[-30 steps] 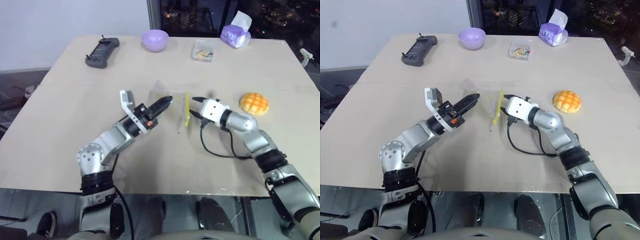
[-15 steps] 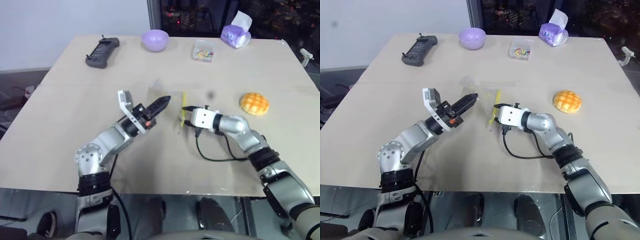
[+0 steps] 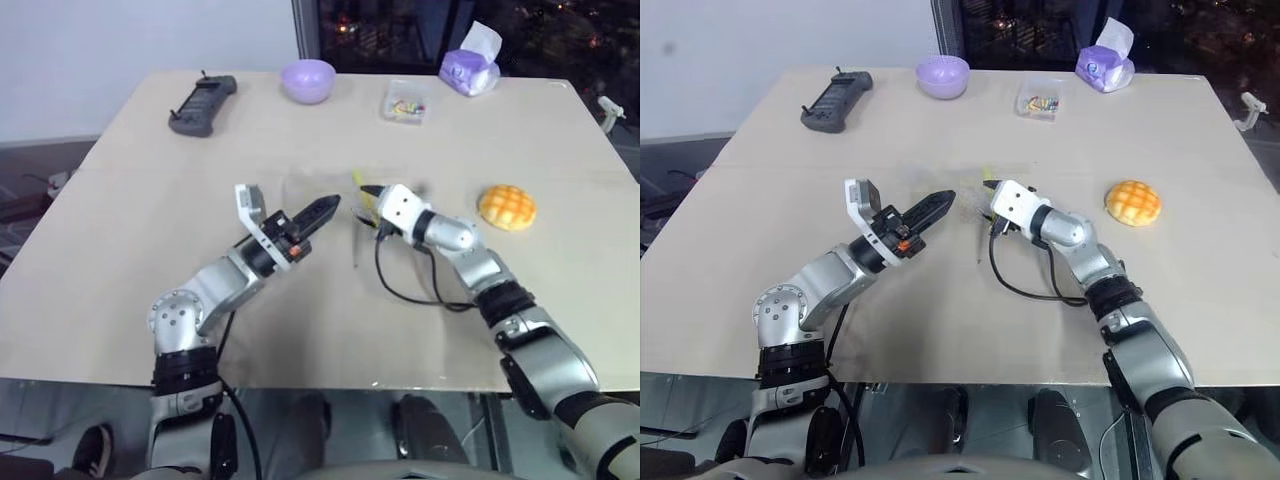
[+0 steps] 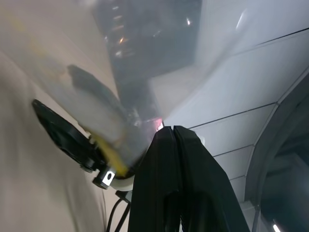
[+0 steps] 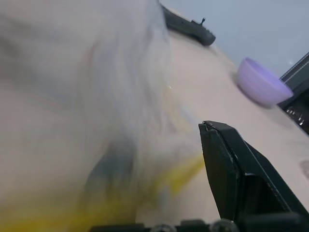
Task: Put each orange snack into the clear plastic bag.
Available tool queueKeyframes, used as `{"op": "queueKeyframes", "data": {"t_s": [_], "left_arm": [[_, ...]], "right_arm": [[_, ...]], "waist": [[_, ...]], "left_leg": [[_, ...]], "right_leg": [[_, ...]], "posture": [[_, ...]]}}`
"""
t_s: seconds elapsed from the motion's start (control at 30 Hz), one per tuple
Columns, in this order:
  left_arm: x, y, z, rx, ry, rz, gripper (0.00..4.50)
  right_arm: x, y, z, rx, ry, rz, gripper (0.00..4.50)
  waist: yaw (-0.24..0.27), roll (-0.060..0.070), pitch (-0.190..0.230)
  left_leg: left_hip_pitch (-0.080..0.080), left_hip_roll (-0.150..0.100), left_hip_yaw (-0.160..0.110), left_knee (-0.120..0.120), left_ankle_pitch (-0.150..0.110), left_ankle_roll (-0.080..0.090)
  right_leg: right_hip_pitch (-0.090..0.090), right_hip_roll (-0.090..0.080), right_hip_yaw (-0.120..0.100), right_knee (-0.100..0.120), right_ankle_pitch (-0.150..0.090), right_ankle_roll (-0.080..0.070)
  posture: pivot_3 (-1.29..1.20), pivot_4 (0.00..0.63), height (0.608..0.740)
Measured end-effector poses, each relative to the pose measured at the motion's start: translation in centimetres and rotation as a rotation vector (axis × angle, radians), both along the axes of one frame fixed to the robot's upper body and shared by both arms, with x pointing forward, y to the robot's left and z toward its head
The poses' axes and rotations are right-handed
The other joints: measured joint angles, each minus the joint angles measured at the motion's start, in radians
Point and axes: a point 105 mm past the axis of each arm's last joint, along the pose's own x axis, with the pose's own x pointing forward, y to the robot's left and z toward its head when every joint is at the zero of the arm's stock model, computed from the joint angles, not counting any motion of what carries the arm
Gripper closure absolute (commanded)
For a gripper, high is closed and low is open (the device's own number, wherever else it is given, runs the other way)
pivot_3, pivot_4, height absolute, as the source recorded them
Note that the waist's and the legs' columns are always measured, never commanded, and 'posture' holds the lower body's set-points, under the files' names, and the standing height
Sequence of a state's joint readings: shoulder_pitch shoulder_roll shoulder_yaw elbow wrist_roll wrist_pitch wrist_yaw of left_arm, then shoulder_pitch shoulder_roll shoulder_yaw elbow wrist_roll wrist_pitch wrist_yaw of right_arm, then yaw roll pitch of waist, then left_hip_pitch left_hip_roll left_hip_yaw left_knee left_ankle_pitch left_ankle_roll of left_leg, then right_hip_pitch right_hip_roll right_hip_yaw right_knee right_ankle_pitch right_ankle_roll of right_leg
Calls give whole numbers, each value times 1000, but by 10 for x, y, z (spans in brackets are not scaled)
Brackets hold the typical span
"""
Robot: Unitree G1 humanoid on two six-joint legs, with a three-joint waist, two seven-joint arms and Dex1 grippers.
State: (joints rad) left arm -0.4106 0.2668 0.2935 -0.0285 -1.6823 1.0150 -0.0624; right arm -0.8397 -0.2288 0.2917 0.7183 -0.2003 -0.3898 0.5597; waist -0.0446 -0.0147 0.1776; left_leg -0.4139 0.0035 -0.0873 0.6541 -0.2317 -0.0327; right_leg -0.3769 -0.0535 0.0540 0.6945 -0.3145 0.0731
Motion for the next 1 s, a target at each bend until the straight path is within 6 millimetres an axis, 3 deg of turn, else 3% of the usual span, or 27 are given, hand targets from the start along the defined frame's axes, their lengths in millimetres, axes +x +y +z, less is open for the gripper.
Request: {"op": "queueKeyframes", "data": {"t_s": [0.17, 0.23, 0.27, 0.4, 0.6, 0.73, 0.8, 1.0], "left_arm": [[-1, -2, 0, 3, -3, -12, 4420], [0, -2, 0, 5, -4, -12, 4500], [0, -2, 0, 5, -5, -12, 4500], [-1, -1, 0, 7, -6, -12, 4500], [0, 0, -4, 49, -12, -1, 4500], [2, -6, -15, 282, -81, 24, 4500], [10, -5, -17, 565, -223, 84, 4500], [30, 4, -14, 997, -548, 196, 4500]], "right_arm": [[4, 4, 1, -24, -16, 20, 2324], [7, 4, -2, -35, -14, 17, 2900], [8, 4, -2, -37, -17, 14, 3436], [9, 3, -1, -38, -23, 17, 4438], [8, 3, -2, -40, -28, 23, 4438], [8, 4, -1, -46, -33, 25, 4438], [7, 6, 5, -66, -63, 26, 4438], [15, -4, 11, -218, -166, -72, 4438]], "waist": [[1, 0, 0], [1, 0, 0], [1, 0, 0], [1, 0, 0], [1, 0, 0], [0, 0, 0], [1, 1, 1], [2, 1, 1]], "left_leg": [[0, 0, 0, 0, 0, 0], [0, 0, 0, 0, 0, 0], [0, 0, 0, 0, 0, 0], [0, 0, 0, 0, 0, 0], [0, 0, 0, -1, 0, 0], [0, 0, 0, -1, 0, 0], [0, 0, 0, -2, 0, -1], [0, 0, 1, -5, 1, -1]], "right_leg": [[0, 0, 0, -1, 0, 0], [0, 0, 0, 0, 0, 0], [0, 0, 0, 0, 0, 0], [0, 0, 0, -1, 0, 0], [0, 0, 0, 0, 0, 0], [0, 0, 0, -1, 0, 0], [-1, 1, 0, -1, 0, 0], [-2, 1, 0, -2, 0, 0]], "posture": [[0, 150, 740], [0, 150, 740], [0, 150, 740], [0, 150, 740], [0, 150, 740], [0, 150, 740], [0, 150, 740], [0, 150, 740]]}}
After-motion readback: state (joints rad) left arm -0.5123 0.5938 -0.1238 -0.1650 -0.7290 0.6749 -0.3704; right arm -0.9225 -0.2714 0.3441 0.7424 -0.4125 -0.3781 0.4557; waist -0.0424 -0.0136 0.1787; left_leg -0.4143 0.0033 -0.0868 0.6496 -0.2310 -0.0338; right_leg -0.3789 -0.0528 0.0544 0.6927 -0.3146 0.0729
